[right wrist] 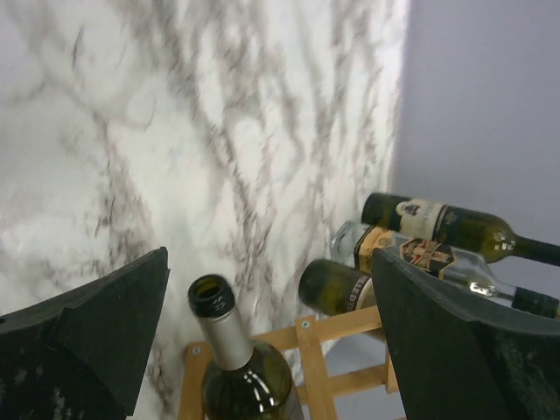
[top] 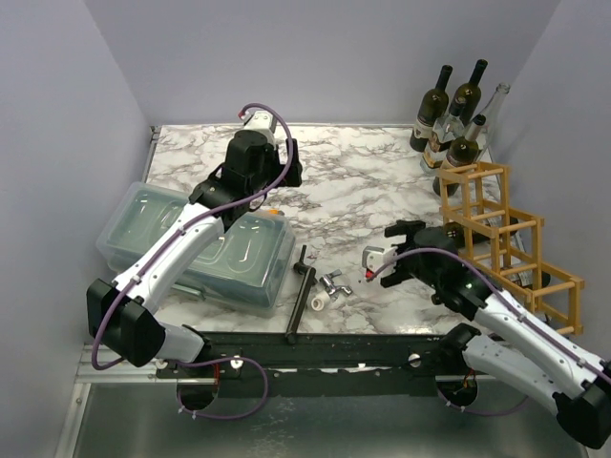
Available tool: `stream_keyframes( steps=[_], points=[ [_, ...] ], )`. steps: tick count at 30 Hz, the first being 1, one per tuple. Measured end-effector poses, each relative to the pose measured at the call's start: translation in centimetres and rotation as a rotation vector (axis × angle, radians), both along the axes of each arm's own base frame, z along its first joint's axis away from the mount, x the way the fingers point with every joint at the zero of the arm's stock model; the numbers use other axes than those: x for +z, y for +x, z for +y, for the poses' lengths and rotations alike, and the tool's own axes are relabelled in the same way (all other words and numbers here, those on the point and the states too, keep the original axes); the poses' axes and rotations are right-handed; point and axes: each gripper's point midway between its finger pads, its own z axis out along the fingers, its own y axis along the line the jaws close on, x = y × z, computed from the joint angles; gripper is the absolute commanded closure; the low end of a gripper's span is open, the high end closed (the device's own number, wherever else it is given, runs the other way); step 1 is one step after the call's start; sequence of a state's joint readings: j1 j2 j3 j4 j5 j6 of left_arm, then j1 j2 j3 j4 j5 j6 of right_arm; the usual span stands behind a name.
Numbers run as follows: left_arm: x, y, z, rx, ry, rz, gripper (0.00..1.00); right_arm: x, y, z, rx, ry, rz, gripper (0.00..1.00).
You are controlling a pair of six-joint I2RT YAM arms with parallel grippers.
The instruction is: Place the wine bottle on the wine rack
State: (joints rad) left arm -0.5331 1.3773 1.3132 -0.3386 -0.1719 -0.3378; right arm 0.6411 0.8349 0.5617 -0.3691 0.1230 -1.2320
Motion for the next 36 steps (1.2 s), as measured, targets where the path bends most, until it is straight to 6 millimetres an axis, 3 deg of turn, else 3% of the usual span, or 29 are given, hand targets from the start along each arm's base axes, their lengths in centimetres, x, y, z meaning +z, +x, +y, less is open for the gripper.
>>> stream_keyframes(
  steps=[5,9,12,16,22,26,32,36],
  points=[
    [0.3,-0.3,-0.8,-0.066,0.007,-0.008,0.01,6.6,-0.5,2.2,0.002,0.352,-0.139,0.0],
    [2.3,-0.3,-1.8,-0.109,-0.008,-0.049,0.01,10.4,-0.4,2.5,-0.04,0.56,-0.208,0.0],
    [5.1,0.3,-2.6,-0.136,-0.026,-0.115,0.01,11.3,-0.1,2.5,-0.087,0.657,-0.206,0.01],
    [6.4,0.6,-3.2,-0.169,-0.021,-0.168,0.01,11.8,0.6,2.5,-0.174,0.779,-0.18,0.0],
    [2.0,-1.1,-3.0,-0.237,0.049,-0.149,0.01,12.9,2.3,3.6,-0.305,0.939,-0.091,0.0],
    [1.2,-2.3,-2.5,-0.263,0.099,-0.177,0.01,13.8,3.7,5.1,-0.343,1.005,-0.03,0.0],
    [4.2,-2.5,-1.7,-0.234,0.092,-0.289,0.01,14.7,7.9,5.4,-0.548,1.105,-0.051,0.0],
    [5.4,-2.5,-1.6,-0.222,0.072,-0.329,0.01,16.9,11.6,5.0,-0.719,1.156,-0.144,0.0]
  ],
)
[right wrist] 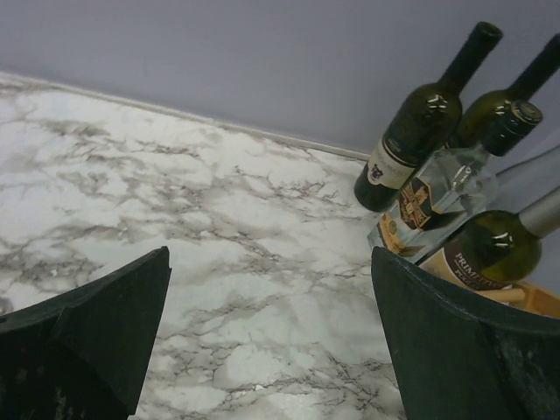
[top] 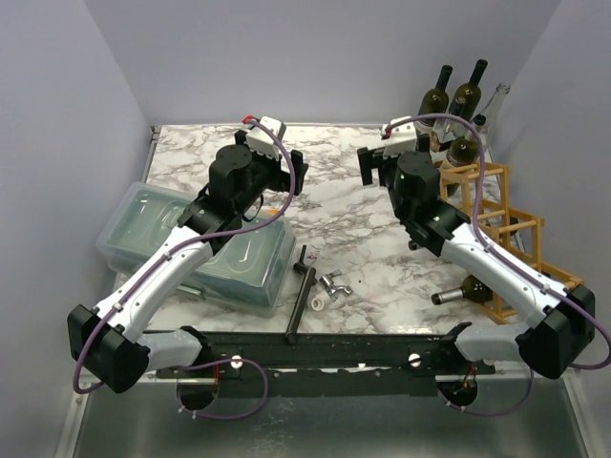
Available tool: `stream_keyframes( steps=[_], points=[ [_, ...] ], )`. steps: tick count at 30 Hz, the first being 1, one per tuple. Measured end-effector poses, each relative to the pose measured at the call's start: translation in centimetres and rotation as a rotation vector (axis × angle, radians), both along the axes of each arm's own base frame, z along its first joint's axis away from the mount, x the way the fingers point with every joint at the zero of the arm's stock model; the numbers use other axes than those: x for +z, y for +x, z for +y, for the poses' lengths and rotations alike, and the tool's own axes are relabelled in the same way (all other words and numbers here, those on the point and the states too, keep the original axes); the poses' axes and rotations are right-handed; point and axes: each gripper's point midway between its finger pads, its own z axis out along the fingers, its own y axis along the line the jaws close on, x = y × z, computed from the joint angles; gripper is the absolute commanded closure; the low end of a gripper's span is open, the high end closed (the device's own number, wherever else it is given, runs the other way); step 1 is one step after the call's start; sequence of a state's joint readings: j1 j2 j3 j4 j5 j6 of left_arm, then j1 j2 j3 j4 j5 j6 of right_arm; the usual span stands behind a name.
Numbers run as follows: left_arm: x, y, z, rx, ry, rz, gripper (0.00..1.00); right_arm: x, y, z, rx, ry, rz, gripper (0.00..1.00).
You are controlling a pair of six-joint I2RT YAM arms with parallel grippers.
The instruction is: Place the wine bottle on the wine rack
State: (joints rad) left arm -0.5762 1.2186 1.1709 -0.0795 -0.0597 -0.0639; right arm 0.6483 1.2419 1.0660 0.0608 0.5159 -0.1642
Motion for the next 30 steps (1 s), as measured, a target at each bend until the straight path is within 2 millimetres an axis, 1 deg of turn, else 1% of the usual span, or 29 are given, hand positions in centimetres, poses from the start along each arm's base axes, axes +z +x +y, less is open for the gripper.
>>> stream_keyframes(
  steps=[2,5,7,10,12,17,18,20,23,26,28,30],
  points=[
    [0.0,0.1,0.0,0.004,-0.004,-0.001,0.01,1.1,1.1,-0.8,-0.081,0.018,-0.015,0.0],
    [-0.1,0.1,0.1,0.011,-0.002,-0.001,0.01,2.6,2.2,-2.2,-0.173,0.046,-0.038,0.0],
    [-0.2,0.2,0.2,0.018,-0.001,-0.002,0.01,3.5,3.1,-3.4,-0.227,0.064,-0.05,0.0],
    [-0.3,0.2,0.3,0.022,0.001,0.0,0.01,4.9,4.5,-5.9,-0.31,0.095,-0.056,0.0],
    [-0.3,0.2,0.3,0.022,0.0,0.0,0.01,5.4,5.3,-8.3,-0.365,0.124,-0.054,0.0],
    [-0.9,0.4,-0.1,0.011,0.008,0.014,0.01,5.2,6.6,-15.0,-0.468,0.193,-0.03,0.03],
    [-1.3,0.5,-0.2,0.008,0.012,0.022,0.01,4.9,6.7,-16.1,-0.482,0.206,-0.019,0.05],
    [-1.9,0.7,-0.5,-0.003,0.019,0.036,0.01,4.4,6.8,-17.7,-0.495,0.233,-0.002,0.07],
    [-2.4,0.7,-0.9,-0.017,0.022,0.051,0.01,3.9,7.1,-18.9,-0.49,0.273,0.016,0.12],
    [-2.5,0.6,-1.0,-0.025,0.018,0.056,0.01,3.6,7.7,-19.6,-0.485,0.307,0.028,0.13],
    [-2.5,0.5,-1.2,-0.033,0.011,0.061,0.01,2.9,8.2,-20.0,-0.484,0.316,0.043,0.14],
    [-2.4,0.4,-1.4,-0.046,0.003,0.065,0.01,2.0,8.7,-20.3,-0.486,0.314,0.063,0.19]
  ],
)
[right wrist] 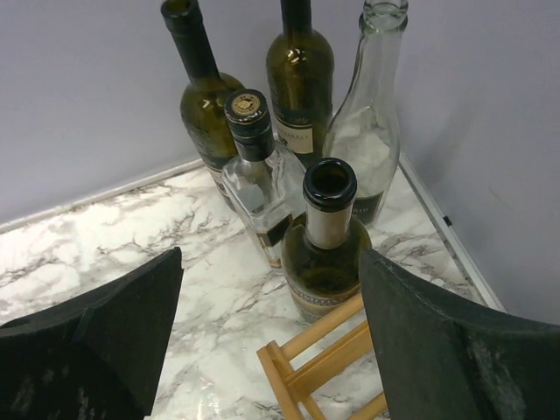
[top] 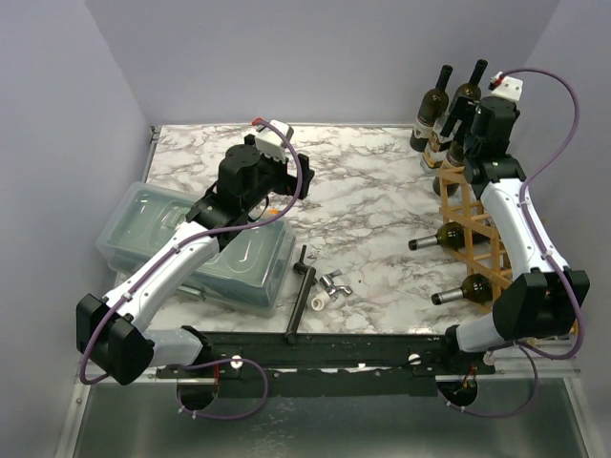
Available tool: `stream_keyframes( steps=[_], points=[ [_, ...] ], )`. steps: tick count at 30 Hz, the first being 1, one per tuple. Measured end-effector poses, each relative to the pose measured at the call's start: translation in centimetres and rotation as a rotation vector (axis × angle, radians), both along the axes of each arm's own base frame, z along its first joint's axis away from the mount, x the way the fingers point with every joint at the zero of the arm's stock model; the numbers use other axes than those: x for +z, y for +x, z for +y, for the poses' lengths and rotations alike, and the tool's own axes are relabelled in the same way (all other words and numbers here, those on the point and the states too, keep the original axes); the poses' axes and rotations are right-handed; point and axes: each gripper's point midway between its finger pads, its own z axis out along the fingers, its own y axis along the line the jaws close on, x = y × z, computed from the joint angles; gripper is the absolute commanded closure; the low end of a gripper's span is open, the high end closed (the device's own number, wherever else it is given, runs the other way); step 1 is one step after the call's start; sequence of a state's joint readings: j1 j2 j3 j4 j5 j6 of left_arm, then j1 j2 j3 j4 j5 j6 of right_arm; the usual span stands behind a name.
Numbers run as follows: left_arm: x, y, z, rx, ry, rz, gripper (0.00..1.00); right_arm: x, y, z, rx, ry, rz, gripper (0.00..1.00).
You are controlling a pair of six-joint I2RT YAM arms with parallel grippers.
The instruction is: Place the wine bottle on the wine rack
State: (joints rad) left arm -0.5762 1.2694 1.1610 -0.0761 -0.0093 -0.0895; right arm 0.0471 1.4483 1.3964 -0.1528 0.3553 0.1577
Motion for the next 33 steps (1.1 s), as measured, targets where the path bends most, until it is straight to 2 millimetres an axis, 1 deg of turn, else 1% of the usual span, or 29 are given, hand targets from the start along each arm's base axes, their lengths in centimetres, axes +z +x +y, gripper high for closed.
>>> stream_keyframes(
  steps=[3,6,10,17,22,29,33],
  points=[
    [0.0,-0.2,-0.3,-0.017,-0.011,0.007,0.01,-1.5,0.8,-0.6,-0.011,0.003,0.034,0.24],
    [0.0,-0.4,-0.6,-0.031,-0.025,0.016,0.01,-2.8,1.3,-1.4,-0.025,0.013,0.062,0.28],
    [0.1,-0.8,-1.1,-0.054,-0.037,0.022,0.01,-3.8,1.5,-2.9,-0.056,0.022,0.08,0.31],
    [0.0,-1.3,-1.9,-0.082,-0.043,0.03,0.01,-4.7,2.3,-4.3,-0.084,0.027,0.081,0.35],
    [-0.1,-1.4,-2.2,-0.09,-0.042,0.033,0.01,-5.1,3.1,-4.3,-0.076,0.029,0.071,0.37],
    [-0.2,-1.4,-2.3,-0.09,-0.039,0.036,0.01,-7.6,4.4,-4.5,-0.076,0.03,0.112,0.38],
    [-0.3,-1.3,-2.3,-0.09,-0.038,0.039,0.01,-7.7,4.9,-4.6,-0.076,0.025,0.1,0.39]
  ],
)
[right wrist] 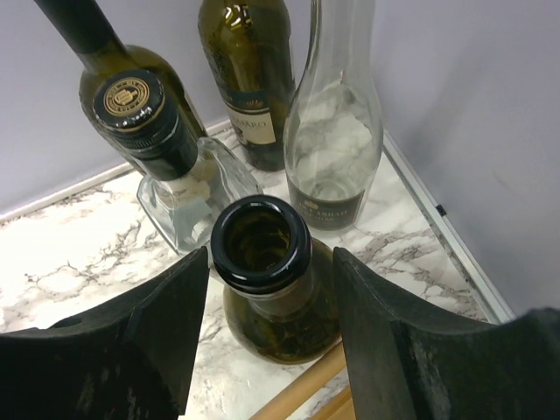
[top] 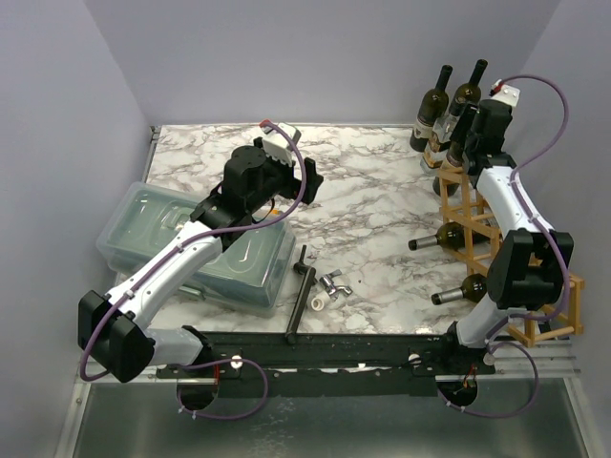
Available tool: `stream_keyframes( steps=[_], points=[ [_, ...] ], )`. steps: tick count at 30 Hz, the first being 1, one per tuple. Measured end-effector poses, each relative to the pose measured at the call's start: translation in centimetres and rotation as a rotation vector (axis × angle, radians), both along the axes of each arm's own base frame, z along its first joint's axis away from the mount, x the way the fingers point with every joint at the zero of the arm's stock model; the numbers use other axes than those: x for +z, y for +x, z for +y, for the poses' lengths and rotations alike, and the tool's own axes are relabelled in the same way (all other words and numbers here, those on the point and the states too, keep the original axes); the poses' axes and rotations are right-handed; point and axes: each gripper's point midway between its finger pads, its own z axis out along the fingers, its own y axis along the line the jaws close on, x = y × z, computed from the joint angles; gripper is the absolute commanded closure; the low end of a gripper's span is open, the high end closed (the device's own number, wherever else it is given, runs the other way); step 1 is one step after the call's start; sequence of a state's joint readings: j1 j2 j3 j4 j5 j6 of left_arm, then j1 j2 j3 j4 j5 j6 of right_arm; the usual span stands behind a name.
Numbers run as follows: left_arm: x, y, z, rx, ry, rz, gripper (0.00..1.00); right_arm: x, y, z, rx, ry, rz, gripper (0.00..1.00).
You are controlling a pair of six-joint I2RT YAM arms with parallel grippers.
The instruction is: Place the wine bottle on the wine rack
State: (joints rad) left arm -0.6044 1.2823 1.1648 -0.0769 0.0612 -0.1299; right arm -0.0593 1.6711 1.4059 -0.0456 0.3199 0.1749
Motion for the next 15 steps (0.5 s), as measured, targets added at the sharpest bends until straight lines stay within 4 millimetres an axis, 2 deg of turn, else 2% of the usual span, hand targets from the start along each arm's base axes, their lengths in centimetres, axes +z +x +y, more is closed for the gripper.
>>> stream_keyframes(
  steps=[6,11,15],
  points=[
    [-0.2,0.1,-0.1,0.0,0.002,0.003,0.01,0.3,0.9,-0.2,0.003,-0.019,-0.033,0.41],
    [-0.3,0.1,-0.1,0.0,0.004,0.006,0.01,-0.5,1.6,-0.3,0.003,-0.026,-0.032,0.41],
    [-0.4,0.2,-0.1,0.0,0.007,0.008,0.01,-1.1,2.1,-0.4,0.002,-0.036,-0.028,0.47]
  ],
)
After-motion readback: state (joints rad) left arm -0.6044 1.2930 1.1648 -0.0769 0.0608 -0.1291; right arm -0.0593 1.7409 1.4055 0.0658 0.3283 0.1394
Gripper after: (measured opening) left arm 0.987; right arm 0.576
